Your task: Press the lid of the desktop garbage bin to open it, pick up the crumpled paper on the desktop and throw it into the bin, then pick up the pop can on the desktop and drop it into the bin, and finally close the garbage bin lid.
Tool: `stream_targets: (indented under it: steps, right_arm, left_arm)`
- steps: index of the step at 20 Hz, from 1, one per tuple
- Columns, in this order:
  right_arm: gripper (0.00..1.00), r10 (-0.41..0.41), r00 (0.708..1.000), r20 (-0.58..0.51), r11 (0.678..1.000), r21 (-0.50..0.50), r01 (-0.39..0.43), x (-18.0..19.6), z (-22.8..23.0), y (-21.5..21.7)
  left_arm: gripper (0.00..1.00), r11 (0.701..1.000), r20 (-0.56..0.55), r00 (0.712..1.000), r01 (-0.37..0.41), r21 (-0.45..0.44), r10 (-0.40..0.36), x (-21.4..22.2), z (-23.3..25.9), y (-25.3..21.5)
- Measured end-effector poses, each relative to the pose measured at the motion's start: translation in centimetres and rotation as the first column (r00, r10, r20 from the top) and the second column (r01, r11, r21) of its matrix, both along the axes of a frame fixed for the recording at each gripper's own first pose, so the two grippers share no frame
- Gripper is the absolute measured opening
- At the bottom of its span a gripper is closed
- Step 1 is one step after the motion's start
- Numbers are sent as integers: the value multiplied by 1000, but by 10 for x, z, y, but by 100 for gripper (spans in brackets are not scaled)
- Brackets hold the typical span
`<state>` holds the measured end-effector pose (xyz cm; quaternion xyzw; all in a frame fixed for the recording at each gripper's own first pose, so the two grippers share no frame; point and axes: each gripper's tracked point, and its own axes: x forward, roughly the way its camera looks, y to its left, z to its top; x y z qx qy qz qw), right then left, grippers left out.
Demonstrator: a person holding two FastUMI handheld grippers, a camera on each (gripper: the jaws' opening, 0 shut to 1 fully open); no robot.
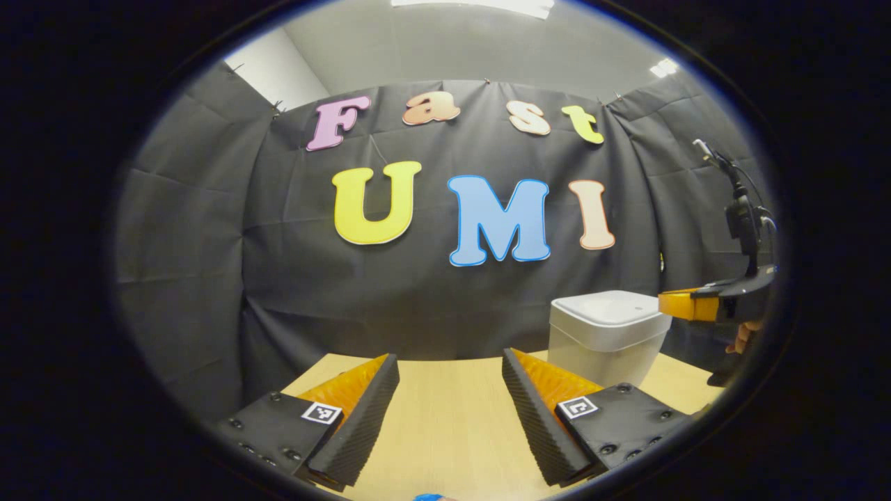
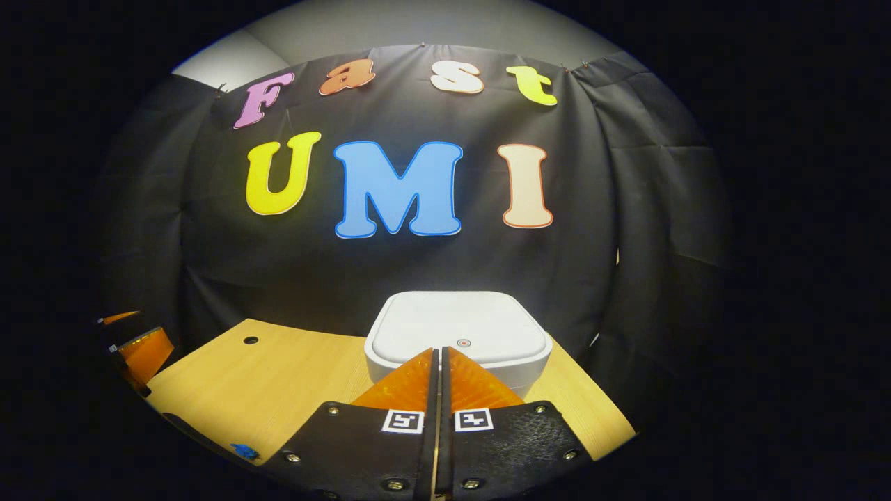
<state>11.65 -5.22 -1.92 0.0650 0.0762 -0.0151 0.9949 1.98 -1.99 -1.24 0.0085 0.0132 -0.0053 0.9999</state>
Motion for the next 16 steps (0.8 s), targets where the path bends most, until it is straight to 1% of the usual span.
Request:
stream_targets:
  steps: [2,4,7,12,16]
  right_arm:
    - [2,2,1000,-7,1000,-1,-2,12,2,-6]
    - [2,10,999,-37,1000,1,-10,26,-4,-9]
    - [2,34,995,-92,998,53,-29,39,-12,-10]
    - [2,40,990,-138,997,73,-30,47,-19,-17]
    - [2,63,985,-162,992,115,-45,50,-23,-19]
  left_arm:
    - [100,1000,1,1000,0,2,0,0,1,-1]
    - [100,1000,2,1000,-2,-1,2,0,0,-1]
    - [100,1000,3,1000,-9,-2,9,-1,2,-1]
    - [100,1000,1,1000,-13,-13,13,-2,0,-2]
    - [100,1000,-1,1000,-16,-17,16,-2,-1,-2]
